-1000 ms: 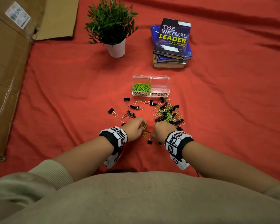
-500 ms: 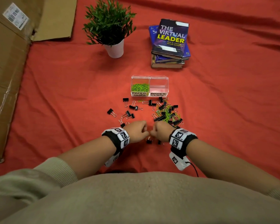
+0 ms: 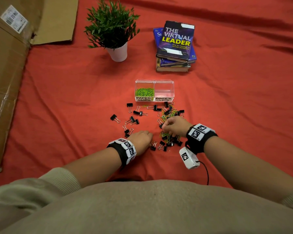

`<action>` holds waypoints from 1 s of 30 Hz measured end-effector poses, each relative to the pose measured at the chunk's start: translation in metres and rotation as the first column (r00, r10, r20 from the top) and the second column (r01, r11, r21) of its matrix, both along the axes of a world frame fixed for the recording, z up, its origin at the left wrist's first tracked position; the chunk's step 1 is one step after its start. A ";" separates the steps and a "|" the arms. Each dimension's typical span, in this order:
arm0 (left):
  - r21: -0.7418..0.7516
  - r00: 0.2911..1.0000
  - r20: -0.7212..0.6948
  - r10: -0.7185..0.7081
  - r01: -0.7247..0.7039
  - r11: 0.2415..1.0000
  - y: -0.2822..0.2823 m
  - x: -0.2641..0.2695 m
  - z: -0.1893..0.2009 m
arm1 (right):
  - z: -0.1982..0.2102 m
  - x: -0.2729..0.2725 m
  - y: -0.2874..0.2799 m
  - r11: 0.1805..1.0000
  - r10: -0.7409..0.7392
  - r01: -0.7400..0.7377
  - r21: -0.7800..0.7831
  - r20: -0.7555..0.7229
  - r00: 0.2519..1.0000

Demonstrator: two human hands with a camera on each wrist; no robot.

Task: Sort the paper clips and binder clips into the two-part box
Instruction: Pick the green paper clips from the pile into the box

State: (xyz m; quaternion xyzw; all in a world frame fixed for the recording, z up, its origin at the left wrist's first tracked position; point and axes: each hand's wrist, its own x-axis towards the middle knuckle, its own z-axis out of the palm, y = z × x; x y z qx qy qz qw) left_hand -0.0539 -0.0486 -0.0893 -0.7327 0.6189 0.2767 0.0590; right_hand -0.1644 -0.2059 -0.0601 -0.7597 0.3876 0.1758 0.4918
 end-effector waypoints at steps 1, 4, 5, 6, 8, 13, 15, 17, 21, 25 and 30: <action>0.009 1.000 0.014 -0.002 0.002 1.000 0.001 -0.001 0.000 | -0.002 0.001 0.003 0.988 0.108 -0.111 -0.111 -0.028 0.994; 0.031 0.999 0.044 0.024 -0.026 0.999 0.002 -0.003 -0.002 | -0.007 0.003 0.007 0.869 0.348 -0.387 -0.309 -0.175 0.921; 0.037 0.998 0.048 0.036 -0.038 0.999 0.003 -0.003 -0.002 | -0.011 0.002 0.007 0.828 0.396 -0.449 -0.335 -0.216 0.892; 0.040 0.998 0.051 0.045 -0.047 0.998 0.003 -0.004 -0.002 | -0.014 0.000 0.008 0.799 0.430 -0.493 -0.344 -0.246 0.869; 0.050 0.997 0.049 0.057 -0.060 0.997 0.003 -0.005 -0.003 | -0.019 -0.003 0.010 0.770 0.466 -0.543 -0.335 -0.284 0.838; 0.025 0.964 -0.146 0.223 -0.222 0.975 0.001 0.002 -0.001 | -0.026 -0.008 0.015 0.726 0.511 -0.569 -0.385 -0.251 0.822; 0.004 0.929 -0.233 0.289 -0.297 0.955 -0.003 0.008 0.002 | -0.032 -0.010 0.021 0.674 0.533 -0.587 -0.448 -0.255 0.807; -0.020 0.891 -0.304 0.336 -0.359 0.933 -0.008 0.012 0.007 | -0.038 -0.011 0.026 0.626 0.553 -0.596 -0.503 -0.252 0.794; 0.029 0.799 -0.407 0.442 -0.472 0.881 -0.017 0.015 0.013 | -0.038 -0.006 0.030 0.721 0.509 -0.521 -0.456 -0.161 0.845; 0.119 0.726 -0.444 0.525 -0.533 0.838 -0.018 0.017 0.010 | -0.025 -0.008 0.025 0.926 0.254 -0.243 -0.289 0.000 0.967; 0.159 0.754 -0.401 0.521 -0.503 0.850 -0.015 0.011 0.009 | -0.013 -0.010 0.001 0.992 -0.090 0.079 0.100 0.113 0.989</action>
